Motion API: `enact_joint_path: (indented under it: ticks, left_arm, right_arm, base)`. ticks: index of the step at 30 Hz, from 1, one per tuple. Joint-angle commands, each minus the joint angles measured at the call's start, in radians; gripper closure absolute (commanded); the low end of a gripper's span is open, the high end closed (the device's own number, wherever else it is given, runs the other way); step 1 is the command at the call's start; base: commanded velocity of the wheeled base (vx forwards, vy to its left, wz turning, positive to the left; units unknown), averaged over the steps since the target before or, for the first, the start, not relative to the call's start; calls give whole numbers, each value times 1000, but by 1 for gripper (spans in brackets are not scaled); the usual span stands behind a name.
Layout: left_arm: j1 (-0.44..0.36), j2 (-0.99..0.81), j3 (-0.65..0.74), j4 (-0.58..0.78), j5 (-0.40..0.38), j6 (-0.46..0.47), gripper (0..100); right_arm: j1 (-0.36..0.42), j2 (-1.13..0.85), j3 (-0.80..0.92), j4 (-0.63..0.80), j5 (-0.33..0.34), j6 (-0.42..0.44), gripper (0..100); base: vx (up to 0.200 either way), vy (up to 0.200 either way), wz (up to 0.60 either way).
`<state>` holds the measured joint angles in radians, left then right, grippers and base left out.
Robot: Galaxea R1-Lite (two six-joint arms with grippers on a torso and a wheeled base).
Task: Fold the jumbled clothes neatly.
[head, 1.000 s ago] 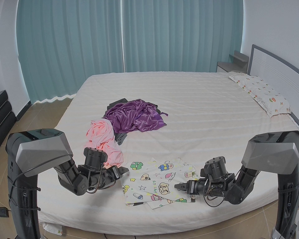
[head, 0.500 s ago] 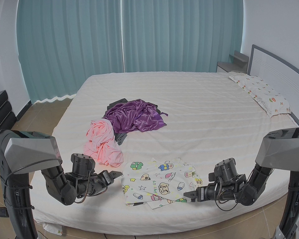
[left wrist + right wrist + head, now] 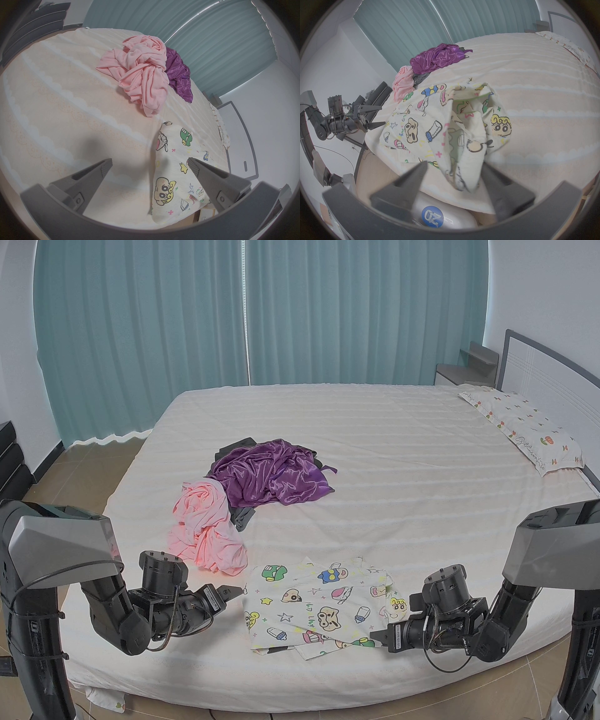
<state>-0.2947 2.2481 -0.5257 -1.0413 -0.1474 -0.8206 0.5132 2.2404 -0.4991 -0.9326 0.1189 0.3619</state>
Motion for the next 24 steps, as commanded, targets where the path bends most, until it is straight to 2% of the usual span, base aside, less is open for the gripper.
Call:
enact_joint_path:
  ticks: [1, 4, 6, 9, 18, 19, 24]
  left_arm:
    - [0, 4, 1, 0, 0, 0, 0]
    - [0, 4, 1, 0, 0, 0, 0]
    - [0, 4, 1, 1, 0, 0, 0]
    - [0, 4, 1, 0, 0, 0, 0]
    - [0, 5, 0, 0, 0, 0, 0]
    - [0, 5, 0, 0, 0, 0, 0]
    - [0, 5, 0, 0, 2, 0, 0]
  right_arm:
    - [-1, -19, 25, 17, -2, -4, 100]
    - [-4, -53, 28, 66, -2, -9, 100]
    - [-22, -104, 7, 184, -1, -23, 100]
    - [-55, -130, -25, 279, 7, -60, 100]
    - [-67, -110, -48, 287, 18, -70, 100]
    - [-67, -110, -50, 287, 18, -70, 0]
    - [-85, -136, -41, 287, 16, -78, 0]
  base:
    - [0, 0, 0]
    - [0, 0, 0]
    - [0, 0, 0]
    - [0, 0, 0]
    - [0, 0, 0]
    - [0, 0, 0]
    - [0, 0, 0]
